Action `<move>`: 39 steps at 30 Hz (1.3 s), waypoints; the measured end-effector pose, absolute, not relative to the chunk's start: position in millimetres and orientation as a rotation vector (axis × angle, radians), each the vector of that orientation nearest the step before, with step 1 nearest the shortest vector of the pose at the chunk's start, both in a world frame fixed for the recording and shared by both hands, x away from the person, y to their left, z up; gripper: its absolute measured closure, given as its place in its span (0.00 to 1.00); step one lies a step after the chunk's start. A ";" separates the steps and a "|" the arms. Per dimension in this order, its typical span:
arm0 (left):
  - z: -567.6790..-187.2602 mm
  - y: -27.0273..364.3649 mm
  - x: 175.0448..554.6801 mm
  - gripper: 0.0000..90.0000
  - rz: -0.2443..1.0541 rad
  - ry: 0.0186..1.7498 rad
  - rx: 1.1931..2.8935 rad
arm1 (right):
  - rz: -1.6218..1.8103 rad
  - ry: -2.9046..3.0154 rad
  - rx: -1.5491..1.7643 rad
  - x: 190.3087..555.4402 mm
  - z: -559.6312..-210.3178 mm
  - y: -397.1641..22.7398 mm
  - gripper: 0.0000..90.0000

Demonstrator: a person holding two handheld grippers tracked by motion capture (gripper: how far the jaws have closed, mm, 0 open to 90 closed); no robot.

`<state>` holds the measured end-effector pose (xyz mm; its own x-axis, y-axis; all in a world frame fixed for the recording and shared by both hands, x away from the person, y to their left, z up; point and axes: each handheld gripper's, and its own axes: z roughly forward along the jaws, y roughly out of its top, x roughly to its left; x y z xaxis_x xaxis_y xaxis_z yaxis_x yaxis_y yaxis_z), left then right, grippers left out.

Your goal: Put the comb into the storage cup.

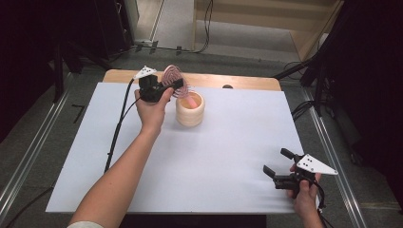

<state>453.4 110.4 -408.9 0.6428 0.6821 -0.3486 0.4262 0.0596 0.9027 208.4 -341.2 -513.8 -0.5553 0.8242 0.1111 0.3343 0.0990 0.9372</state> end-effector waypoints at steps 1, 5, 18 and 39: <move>-409.3 111.0 453.9 0.71 0.246 0.950 1.569 | 1.459 1.937 1.131 208.5 -513.8 -341.1 0.00; -413.4 111.1 456.5 0.70 0.221 0.955 1.587 | 1.455 1.938 1.132 208.6 -513.9 -340.6 0.00; -415.3 107.4 454.0 0.43 0.252 0.958 1.651 | 1.457 1.938 1.132 208.6 -514.0 -340.8 0.00; -409.8 124.8 428.7 0.00 0.359 0.833 1.681 | 1.450 1.943 1.135 209.3 -514.4 -339.3 0.00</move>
